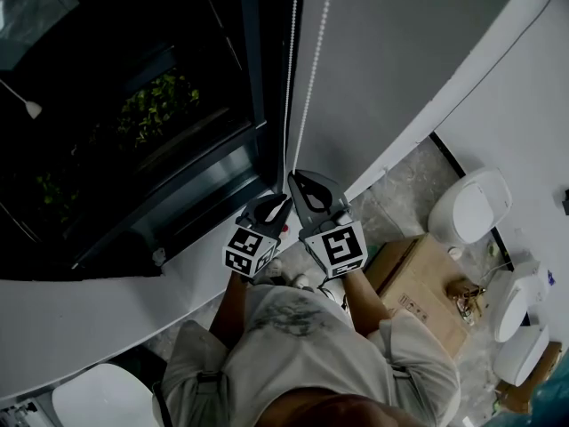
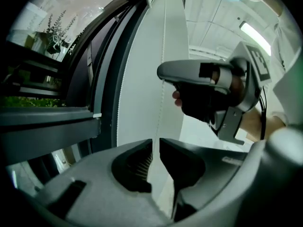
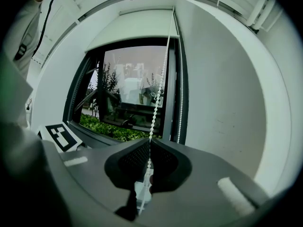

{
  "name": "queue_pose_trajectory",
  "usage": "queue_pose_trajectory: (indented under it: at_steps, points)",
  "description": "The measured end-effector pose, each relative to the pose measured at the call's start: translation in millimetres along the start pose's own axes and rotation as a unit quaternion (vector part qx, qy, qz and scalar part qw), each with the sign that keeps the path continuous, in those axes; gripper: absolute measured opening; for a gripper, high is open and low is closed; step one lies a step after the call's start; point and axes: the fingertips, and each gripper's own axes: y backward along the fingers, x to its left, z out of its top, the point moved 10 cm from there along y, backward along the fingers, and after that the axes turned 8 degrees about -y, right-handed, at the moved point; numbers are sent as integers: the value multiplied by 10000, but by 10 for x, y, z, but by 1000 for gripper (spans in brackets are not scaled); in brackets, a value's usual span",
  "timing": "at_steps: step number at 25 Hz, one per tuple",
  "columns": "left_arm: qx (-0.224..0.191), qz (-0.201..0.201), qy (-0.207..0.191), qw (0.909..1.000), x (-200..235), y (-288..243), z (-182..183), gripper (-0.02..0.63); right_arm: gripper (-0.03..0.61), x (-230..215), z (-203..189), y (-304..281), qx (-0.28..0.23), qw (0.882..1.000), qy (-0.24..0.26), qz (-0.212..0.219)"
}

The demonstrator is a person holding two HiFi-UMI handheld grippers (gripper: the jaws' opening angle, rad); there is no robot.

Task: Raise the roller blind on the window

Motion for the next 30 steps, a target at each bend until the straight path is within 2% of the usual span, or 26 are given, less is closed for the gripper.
queue_pose_trajectory:
  at_steps: [7,16,21,27,30]
  points:
    - [-661,185,-113,9976,114,346,541,69,14,-6,-7,-1,-10,10000,19,-3]
    - [-1560,234,-939,9830,100,536,1604,85,14,12,-6,-16,-14,10000,24,19]
    - [-1778,185,-1191,9767,85,481,1969,100,14,37,-10,-23,-12,10000,22,48]
    - [-1844,195,-1220,9751,64,389,2170,97,14,45,-8,-35,-77,9999,125,86]
    - [-1825,342,-1249,9747,62,378,2208,27,14,59,-8,-39,-17,10000,57,67]
